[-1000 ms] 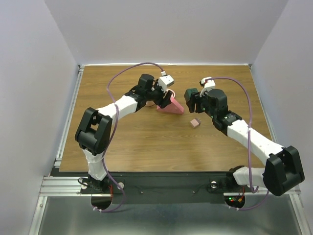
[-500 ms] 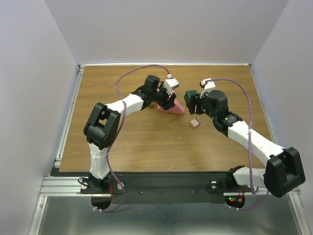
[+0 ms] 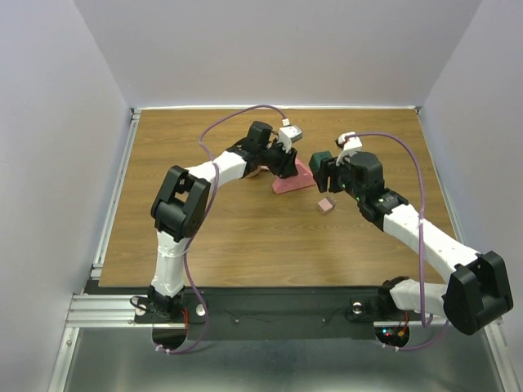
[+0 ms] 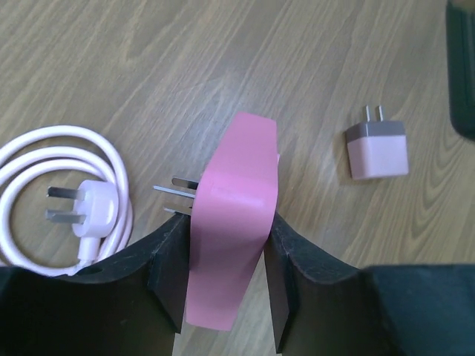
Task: Insert the plug
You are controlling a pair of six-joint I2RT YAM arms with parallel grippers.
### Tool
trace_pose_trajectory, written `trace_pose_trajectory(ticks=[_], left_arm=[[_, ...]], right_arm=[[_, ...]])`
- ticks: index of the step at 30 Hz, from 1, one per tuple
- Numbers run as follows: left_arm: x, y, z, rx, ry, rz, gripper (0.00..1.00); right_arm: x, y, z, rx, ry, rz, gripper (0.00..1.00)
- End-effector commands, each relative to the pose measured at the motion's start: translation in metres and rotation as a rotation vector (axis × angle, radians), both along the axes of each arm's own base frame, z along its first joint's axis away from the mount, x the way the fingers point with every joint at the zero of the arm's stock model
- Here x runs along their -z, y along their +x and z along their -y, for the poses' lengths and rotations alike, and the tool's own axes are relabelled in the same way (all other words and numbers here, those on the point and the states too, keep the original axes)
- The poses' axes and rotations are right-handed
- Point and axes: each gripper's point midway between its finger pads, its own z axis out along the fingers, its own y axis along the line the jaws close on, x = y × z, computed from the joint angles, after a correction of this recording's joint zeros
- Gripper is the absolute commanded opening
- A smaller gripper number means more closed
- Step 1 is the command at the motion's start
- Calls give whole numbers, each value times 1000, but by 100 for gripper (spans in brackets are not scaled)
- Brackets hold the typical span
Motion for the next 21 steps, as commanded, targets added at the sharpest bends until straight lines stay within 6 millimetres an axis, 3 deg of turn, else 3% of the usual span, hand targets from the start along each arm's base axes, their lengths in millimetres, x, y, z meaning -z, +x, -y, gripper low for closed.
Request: trace_pose_trajectory(ticks=[1, 2, 7, 10, 17, 18, 21], left_arm=[[16, -3, 10, -64, -28, -205, 5], [18, -3, 10, -97, -38, -251, 0], [17, -19, 12, -220, -195, -497, 0], [11, -21, 9, -271, -229, -518, 0], [47, -32, -17, -448, -181, -627, 0], [51, -29, -20, -474, -166, -615, 2], [64, -29, -30, -520, -98, -616, 29]], right_arm=[[-35, 6, -3, -16, 27, 78, 0], [-35, 5, -3, -23, 23, 75, 0], [-32, 2, -2, -29, 2, 55, 0], [-34, 0, -7, -61, 8, 44, 1], [-35, 3, -14, -91, 13, 24, 0], [-34, 1, -18, -117, 15, 16, 0], [-22, 1, -24, -158, -2, -19, 0]])
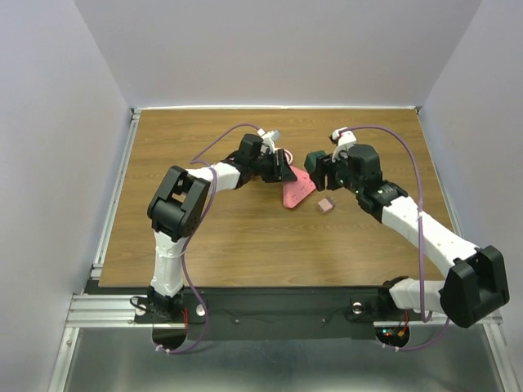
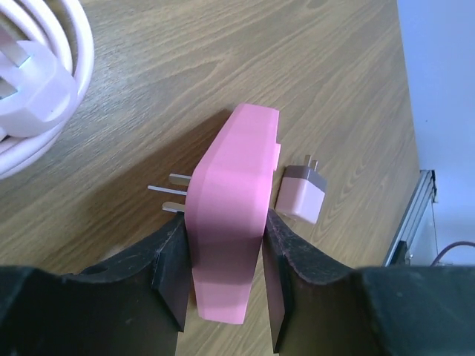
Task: Insert the plug
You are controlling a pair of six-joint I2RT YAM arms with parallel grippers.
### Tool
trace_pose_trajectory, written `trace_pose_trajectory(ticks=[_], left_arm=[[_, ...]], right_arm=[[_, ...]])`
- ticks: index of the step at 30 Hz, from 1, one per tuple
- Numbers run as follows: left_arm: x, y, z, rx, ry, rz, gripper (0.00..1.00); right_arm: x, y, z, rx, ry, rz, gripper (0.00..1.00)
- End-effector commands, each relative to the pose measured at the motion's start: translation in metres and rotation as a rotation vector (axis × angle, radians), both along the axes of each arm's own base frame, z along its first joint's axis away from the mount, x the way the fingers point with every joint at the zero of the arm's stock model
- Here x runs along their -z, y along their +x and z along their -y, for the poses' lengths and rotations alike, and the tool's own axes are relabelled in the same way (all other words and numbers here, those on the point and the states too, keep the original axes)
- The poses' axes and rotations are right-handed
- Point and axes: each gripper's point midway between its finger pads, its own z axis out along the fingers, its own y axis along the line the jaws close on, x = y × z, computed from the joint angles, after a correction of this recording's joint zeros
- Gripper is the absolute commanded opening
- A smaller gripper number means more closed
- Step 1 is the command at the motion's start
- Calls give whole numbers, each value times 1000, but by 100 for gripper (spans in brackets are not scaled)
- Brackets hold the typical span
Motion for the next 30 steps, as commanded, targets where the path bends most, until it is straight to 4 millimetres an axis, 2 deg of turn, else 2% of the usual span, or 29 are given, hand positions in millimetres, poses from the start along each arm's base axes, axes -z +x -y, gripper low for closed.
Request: trace_pose_trajectory(ticks=[1, 2, 3, 5, 11, 18, 20, 21, 24, 28, 30], left_arm=[[46, -11, -33, -102, 207, -104, 67], [47, -10, -36, -105, 219, -99, 77], [49, -9, -40, -117, 234, -95, 92], [50, -7, -45, -123, 255, -81, 96], [40, 1, -48, -127, 252, -51, 97], [35, 11, -42, -99, 229, -23, 96], [31, 13, -39, -88, 221, -4, 94], [30, 14, -39, -84, 218, 2, 93], [24, 16, -37, -67, 213, 28, 92], [17, 17, -35, -49, 203, 55, 92], [11, 17, -37, -57, 197, 74, 92]], right_arm=[[-11, 6, -15, -85, 13, 15, 0], [-8, 4, -16, -100, 10, 6, 1], [-5, 1, -21, -132, 19, -9, 1], [-1, -1, -25, -164, 18, -25, 0], [2, -13, -30, -228, -6, -117, 0], [8, -43, -32, -327, -51, -319, 0], [4, -44, -34, -334, -52, -350, 0], [9, -51, -30, -332, -68, -401, 1], [11, -50, -29, -327, -96, -477, 0], [26, -62, -17, -295, -166, -635, 1], [20, -57, -21, -285, -150, -639, 0]])
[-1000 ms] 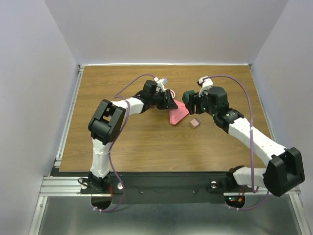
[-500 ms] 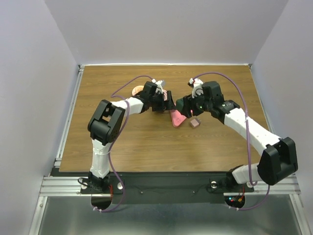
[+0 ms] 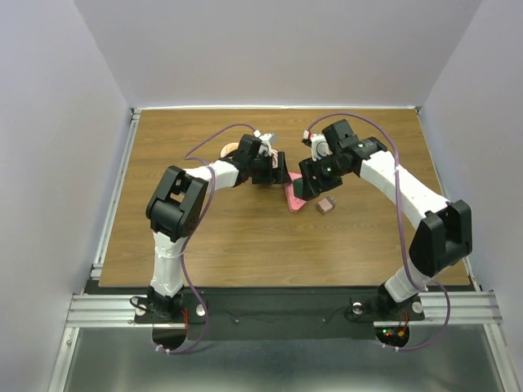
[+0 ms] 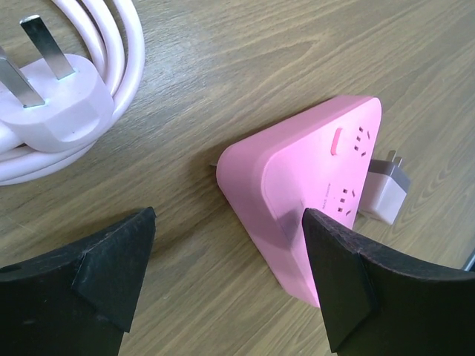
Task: Insert the plug
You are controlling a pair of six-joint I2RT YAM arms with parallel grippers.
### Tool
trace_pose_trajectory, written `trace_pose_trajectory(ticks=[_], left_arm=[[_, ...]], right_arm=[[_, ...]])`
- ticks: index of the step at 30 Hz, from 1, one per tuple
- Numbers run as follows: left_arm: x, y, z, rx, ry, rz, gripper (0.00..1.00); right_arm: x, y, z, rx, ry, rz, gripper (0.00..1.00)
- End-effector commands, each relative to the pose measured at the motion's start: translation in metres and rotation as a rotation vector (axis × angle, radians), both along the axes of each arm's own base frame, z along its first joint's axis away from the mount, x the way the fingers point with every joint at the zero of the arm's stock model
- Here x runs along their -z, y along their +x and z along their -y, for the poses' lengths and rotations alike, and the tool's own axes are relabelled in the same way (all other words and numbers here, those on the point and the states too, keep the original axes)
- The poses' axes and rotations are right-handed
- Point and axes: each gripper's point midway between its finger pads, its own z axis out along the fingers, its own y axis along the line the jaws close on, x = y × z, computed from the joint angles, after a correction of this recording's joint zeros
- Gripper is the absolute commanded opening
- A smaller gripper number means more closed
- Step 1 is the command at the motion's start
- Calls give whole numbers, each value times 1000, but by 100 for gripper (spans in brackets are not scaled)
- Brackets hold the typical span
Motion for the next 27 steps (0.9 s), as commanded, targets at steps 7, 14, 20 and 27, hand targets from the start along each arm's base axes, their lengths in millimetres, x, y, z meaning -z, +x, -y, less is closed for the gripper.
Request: trace_pose_trajectory(ticks=[7, 14, 20, 27], left_arm=[[-76, 6, -7, 40, -98, 299, 93], [-128, -40, -16, 221, -92, 643, 97], [-155, -70, -4, 326, -83, 798, 98], [-160, -107, 11, 480, -82, 870, 99]], right_arm=[[-22, -16, 5, 9, -35, -143, 0], [-15, -5, 7, 25, -26, -185, 0], [-23, -8, -9, 16, 63, -248, 1], [-34, -10, -6, 15, 91, -224, 1]])
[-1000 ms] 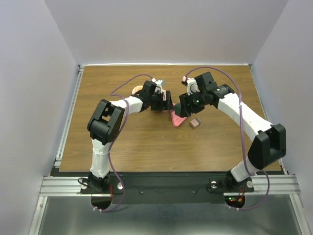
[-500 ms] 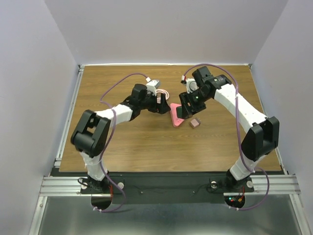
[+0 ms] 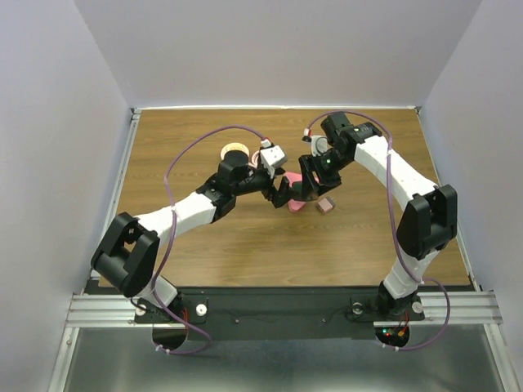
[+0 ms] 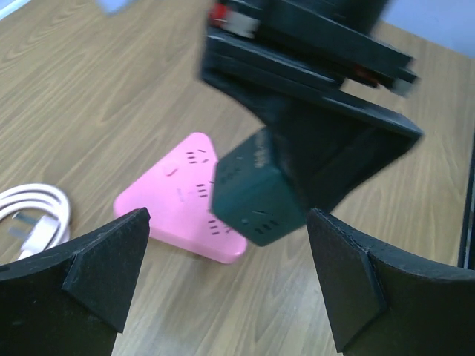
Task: Insert the plug
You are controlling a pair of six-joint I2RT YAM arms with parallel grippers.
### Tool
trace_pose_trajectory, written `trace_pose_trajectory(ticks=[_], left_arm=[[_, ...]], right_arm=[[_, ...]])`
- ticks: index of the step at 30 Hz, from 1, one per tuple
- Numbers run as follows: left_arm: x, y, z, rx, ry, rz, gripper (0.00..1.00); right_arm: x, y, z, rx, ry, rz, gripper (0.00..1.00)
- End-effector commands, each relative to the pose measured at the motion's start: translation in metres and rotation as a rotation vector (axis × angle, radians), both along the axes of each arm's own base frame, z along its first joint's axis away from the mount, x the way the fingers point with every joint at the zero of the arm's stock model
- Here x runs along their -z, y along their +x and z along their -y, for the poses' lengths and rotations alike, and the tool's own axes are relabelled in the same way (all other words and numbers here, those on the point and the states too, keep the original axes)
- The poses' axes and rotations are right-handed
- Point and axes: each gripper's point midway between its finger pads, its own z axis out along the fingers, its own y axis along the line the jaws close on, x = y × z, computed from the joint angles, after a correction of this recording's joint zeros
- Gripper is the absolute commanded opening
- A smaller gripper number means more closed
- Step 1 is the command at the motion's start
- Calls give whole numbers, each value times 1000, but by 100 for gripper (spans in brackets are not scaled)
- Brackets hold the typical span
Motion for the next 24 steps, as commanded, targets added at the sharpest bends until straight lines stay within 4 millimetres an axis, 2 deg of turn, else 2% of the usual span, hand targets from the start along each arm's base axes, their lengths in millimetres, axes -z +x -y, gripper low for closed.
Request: trace_pose_trajectory(ticks=[1, 8, 19, 24], left_arm=[[-10, -17, 2, 87, 29, 110, 99], [-14, -36, 8, 140, 62, 196, 99], [-21, -37, 25, 60, 94, 289, 99], [-26, -33, 26, -3, 94, 331, 99]], right_arm=[[-40, 1, -6, -3, 88, 80, 1], [-50, -6, -6, -11, 127, 87, 0], [-57, -29, -11, -41, 207, 50, 0], [-58, -39, -16, -59, 252, 23, 0]])
